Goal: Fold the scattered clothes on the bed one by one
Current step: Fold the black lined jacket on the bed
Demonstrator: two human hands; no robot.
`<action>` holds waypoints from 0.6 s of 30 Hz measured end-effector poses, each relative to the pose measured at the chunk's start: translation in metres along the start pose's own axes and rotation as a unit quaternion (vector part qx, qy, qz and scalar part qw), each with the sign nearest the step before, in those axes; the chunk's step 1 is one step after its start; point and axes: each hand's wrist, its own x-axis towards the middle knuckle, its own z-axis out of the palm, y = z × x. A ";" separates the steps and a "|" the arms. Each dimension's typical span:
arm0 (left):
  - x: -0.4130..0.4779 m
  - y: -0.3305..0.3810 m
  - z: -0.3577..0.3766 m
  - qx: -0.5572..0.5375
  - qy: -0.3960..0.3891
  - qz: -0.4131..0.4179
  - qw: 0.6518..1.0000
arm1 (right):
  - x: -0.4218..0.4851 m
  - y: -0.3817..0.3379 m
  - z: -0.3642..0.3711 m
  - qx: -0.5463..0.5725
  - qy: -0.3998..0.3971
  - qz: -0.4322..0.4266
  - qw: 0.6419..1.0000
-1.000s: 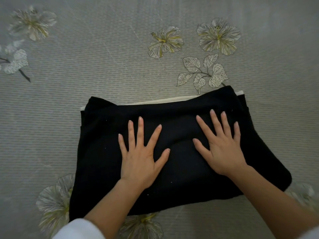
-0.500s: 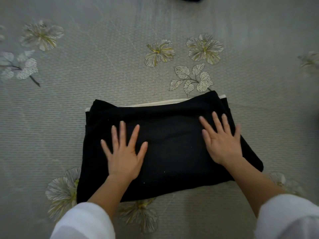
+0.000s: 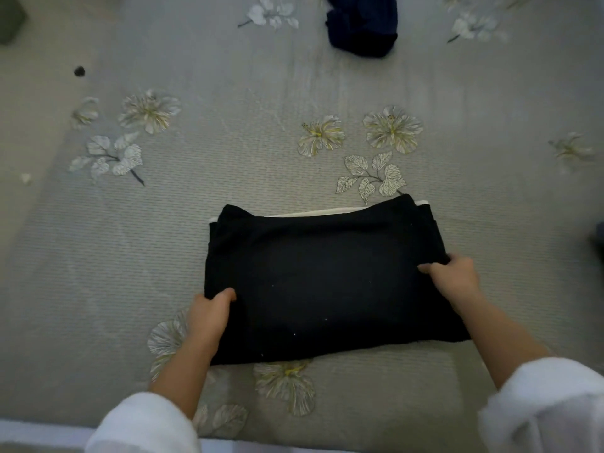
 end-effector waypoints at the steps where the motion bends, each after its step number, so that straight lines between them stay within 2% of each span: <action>1: -0.006 0.005 -0.004 -0.021 -0.016 -0.007 1.000 | -0.006 -0.005 -0.004 0.016 -0.005 -0.004 1.000; 4: -0.033 0.020 -0.011 -0.023 -0.049 0.046 0.997 | -0.032 -0.012 -0.014 0.066 -0.009 -0.031 0.997; 10: -0.104 0.027 -0.007 0.071 -0.079 0.182 0.978 | -0.119 0.015 -0.042 0.119 0.003 -0.081 0.990; 18: -0.191 0.051 0.044 0.160 -0.169 0.297 0.926 | -0.175 0.088 -0.140 0.188 0.112 -0.063 0.974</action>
